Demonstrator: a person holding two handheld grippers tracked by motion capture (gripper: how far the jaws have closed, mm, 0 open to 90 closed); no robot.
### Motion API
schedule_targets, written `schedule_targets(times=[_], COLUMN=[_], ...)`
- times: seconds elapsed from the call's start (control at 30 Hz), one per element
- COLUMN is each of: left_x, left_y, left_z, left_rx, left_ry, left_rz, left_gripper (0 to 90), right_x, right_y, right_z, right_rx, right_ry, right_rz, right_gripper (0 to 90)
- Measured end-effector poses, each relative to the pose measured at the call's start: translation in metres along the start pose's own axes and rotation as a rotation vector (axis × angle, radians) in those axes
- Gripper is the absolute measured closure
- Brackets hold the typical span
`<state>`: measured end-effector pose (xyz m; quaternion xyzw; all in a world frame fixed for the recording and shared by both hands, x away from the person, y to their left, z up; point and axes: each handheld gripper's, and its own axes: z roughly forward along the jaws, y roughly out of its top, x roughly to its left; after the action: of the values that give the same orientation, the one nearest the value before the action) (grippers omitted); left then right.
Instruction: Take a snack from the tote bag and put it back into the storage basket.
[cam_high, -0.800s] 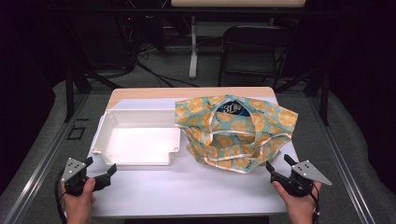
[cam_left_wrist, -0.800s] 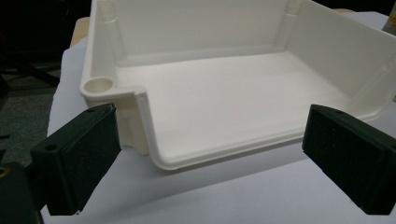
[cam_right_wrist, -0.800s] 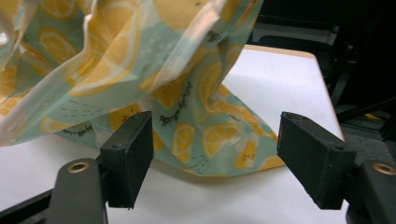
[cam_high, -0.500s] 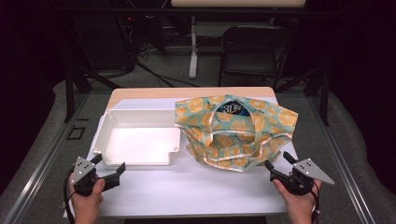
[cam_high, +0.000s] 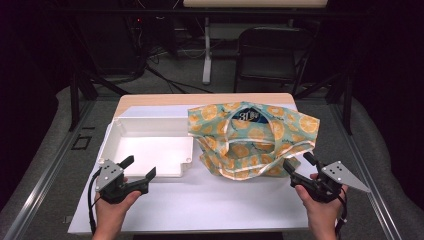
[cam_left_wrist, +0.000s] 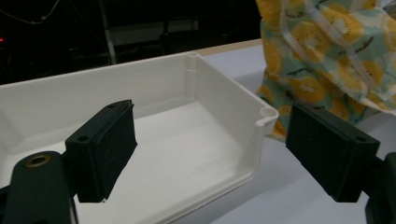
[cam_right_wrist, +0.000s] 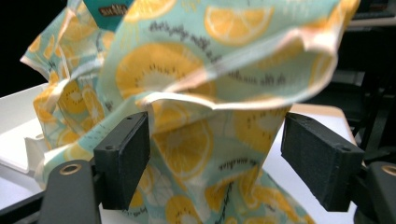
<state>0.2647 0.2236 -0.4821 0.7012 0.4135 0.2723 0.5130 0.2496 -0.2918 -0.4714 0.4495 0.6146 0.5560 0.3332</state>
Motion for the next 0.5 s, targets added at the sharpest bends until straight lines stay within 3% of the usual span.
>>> schedule_targets(times=[0.17,0.3,0.37,0.43,0.5], left_x=[-0.017,-0.037,-0.041,-0.051,-0.053], left_y=[0.015,0.032,0.035,0.046,0.049], left_z=[0.020,0.044,0.049,0.063,0.068], left_rx=[0.006,0.003,-0.001,-0.011,-0.013], left_ry=[-0.077,-0.147,-0.156,-0.172,-0.179], left_rz=[0.024,0.050,0.058,0.082,0.080], left_gripper=[17.2,18.2,18.2,18.8,18.7], right_x=[-0.001,-0.004,-0.002,0.001,0.001], right_y=[0.002,0.005,0.006,0.008,0.007], right_z=[-0.001,0.000,0.001,0.006,0.009], right_rx=[-0.001,0.018,0.022,0.028,0.018], right_ry=[-0.003,0.043,0.046,0.058,0.059], right_rz=[-0.005,-0.010,-0.023,-0.034,-0.025], right_gripper=[23.2,18.4,18.2,21.8,28.8])
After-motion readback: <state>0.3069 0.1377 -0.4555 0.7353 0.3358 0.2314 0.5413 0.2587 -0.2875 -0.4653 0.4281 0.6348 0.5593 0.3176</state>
